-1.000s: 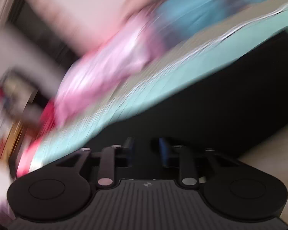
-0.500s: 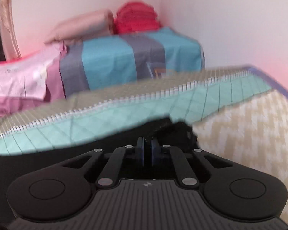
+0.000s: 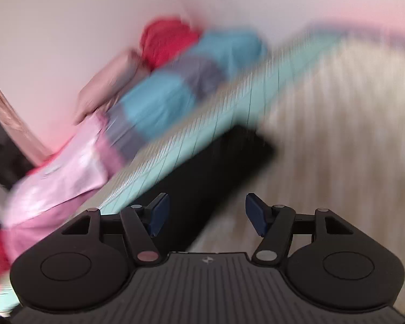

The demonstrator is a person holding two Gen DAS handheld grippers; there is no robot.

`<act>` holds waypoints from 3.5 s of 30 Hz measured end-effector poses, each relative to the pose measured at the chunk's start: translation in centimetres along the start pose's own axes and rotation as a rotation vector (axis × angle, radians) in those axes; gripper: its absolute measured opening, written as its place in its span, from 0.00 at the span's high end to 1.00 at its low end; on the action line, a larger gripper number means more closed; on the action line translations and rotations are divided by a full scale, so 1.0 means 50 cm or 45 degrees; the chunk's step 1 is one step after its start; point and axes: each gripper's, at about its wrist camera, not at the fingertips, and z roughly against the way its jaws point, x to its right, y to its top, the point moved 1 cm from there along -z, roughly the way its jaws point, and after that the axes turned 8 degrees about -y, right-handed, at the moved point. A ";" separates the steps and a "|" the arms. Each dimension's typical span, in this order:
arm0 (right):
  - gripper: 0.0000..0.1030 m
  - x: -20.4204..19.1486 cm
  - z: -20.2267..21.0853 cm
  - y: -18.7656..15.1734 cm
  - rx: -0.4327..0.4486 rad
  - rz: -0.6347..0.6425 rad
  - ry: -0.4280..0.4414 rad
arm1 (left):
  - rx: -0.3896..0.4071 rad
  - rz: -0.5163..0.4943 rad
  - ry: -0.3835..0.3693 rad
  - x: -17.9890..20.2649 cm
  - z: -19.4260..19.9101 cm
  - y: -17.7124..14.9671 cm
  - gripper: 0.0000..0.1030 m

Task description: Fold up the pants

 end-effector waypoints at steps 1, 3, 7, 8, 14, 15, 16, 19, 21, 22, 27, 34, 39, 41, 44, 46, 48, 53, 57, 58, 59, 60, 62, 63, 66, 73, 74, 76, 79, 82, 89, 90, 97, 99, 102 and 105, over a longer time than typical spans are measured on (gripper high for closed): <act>0.34 0.000 -0.005 -0.019 -0.066 -0.015 0.009 | -0.001 -0.001 0.000 0.000 0.000 0.000 0.00; 0.28 -0.014 -0.016 -0.049 -0.065 0.049 0.004 | -0.005 -0.001 -0.002 0.000 0.000 0.000 0.00; 0.23 -0.057 -0.055 -0.025 -0.059 0.117 0.040 | -0.009 0.000 -0.002 -0.001 0.000 0.001 0.00; 0.23 -0.060 -0.072 -0.015 -0.058 0.111 0.043 | -0.007 -0.001 -0.002 0.000 0.000 0.001 0.00; 0.23 -0.051 -0.116 0.021 0.011 -0.018 0.124 | 0.002 0.002 0.000 0.000 0.001 0.000 0.00; 0.23 -0.047 -0.111 0.016 0.000 -0.058 0.165 | 0.004 0.003 0.001 0.000 0.001 -0.001 0.00; 0.23 -0.047 -0.108 0.007 -0.029 -0.071 0.231 | 0.006 0.003 0.001 0.000 0.002 -0.001 0.00; 0.23 -0.064 -0.105 -0.026 -0.098 0.011 0.341 | 0.011 0.005 0.003 0.001 0.002 -0.002 0.00; 0.25 -0.074 -0.115 -0.025 -0.053 0.035 0.329 | 0.011 0.005 0.004 0.001 0.002 -0.002 0.00; 0.27 -0.072 -0.123 -0.019 -0.037 -0.019 0.328 | 0.011 0.005 0.004 0.001 0.002 -0.002 0.00; 0.84 -0.105 -0.146 -0.006 -0.065 -0.083 0.124 | 0.005 0.007 0.008 0.002 0.002 -0.001 0.00; 0.84 -0.036 -0.143 0.052 -0.056 -0.008 0.042 | 0.000 -0.011 -0.001 0.017 -0.002 -0.001 0.00; 0.52 -0.054 -0.129 0.028 -0.073 -0.041 0.146 | -0.046 0.008 -0.006 0.015 -0.005 0.012 0.00; 0.41 -0.064 -0.116 0.000 -0.031 -0.001 0.180 | -0.093 0.019 -0.013 0.015 -0.006 0.025 0.00; 0.44 -0.077 -0.109 -0.017 0.012 0.085 0.159 | -0.118 0.069 -0.062 0.008 0.010 0.046 0.00; 0.74 -0.089 -0.121 0.000 0.009 0.114 0.075 | -0.085 0.110 -0.131 -0.004 0.031 0.054 0.00; 0.79 -0.104 -0.124 0.006 -0.006 0.109 0.007 | -0.046 0.164 -0.196 -0.015 0.053 0.056 0.00; 0.79 -0.255 -0.031 -0.070 0.375 0.642 -0.213 | 0.035 0.230 -0.224 -0.030 0.102 0.049 0.00; 0.79 -0.412 0.058 -0.306 0.899 1.407 -0.122 | 0.078 0.278 -0.228 -0.044 0.130 0.036 0.00; 0.79 -0.432 0.066 -0.375 0.957 1.572 -0.043 | 0.086 0.292 -0.227 -0.048 0.134 0.038 0.00; 0.79 -0.446 0.062 -0.449 0.967 1.748 0.032 | 0.092 0.303 -0.225 -0.052 0.138 0.036 0.00; 0.79 -0.455 0.050 -0.507 0.936 1.901 0.078 | 0.095 0.309 -0.224 -0.056 0.141 0.036 0.00; 0.80 -0.464 0.019 -0.589 0.847 2.151 0.090 | 0.099 0.308 -0.213 -0.061 0.150 0.036 0.00; 0.80 -0.464 0.013 -0.605 0.825 2.189 0.109 | 0.104 0.302 -0.211 -0.063 0.155 0.036 0.00; 0.80 -0.452 0.013 -0.599 0.824 2.190 0.128 | 0.113 0.279 -0.210 -0.067 0.172 0.031 0.00; 0.80 -0.438 0.000 -0.611 0.877 2.315 0.052 | 0.129 0.225 -0.332 0.030 0.158 0.040 0.00; 0.80 -0.440 0.002 -0.612 0.884 2.312 0.043 | 0.132 0.199 -0.355 0.058 0.148 0.046 0.00; 0.77 -0.448 0.005 -0.607 0.870 2.270 0.029 | 0.136 0.153 -0.363 0.112 0.127 0.064 0.00; 0.56 -0.456 0.005 -0.593 0.899 2.223 -0.027 | 0.071 0.055 -0.335 0.185 0.070 0.060 0.00; 0.42 -0.430 0.020 -0.575 0.909 2.171 -0.069 | -0.007 -0.100 -0.229 0.227 0.016 0.018 0.00; 0.30 -0.329 0.016 -0.487 0.936 2.007 -0.336 | 0.030 -0.072 -0.228 0.210 0.012 0.007 0.00; 0.30 -0.336 0.015 -0.471 0.894 1.923 -0.360 | 0.035 -0.078 -0.222 0.212 0.012 0.005 0.00; 0.30 -0.393 -0.011 -0.480 1.020 2.091 -0.265 | 0.037 -0.101 -0.205 0.220 0.013 0.006 0.00; 0.19 -0.388 -0.020 -0.387 0.858 1.795 -0.296 | 0.033 -0.111 -0.210 0.224 0.011 0.006 0.00; 0.34 -0.381 -0.026 -0.402 0.789 1.814 -0.341 | 0.043 -0.150 -0.159 0.237 0.006 -0.001 0.00; 0.33 -0.372 -0.012 -0.457 0.884 1.992 -0.264 | 0.040 -0.135 -0.166 0.232 0.006 -0.001 0.00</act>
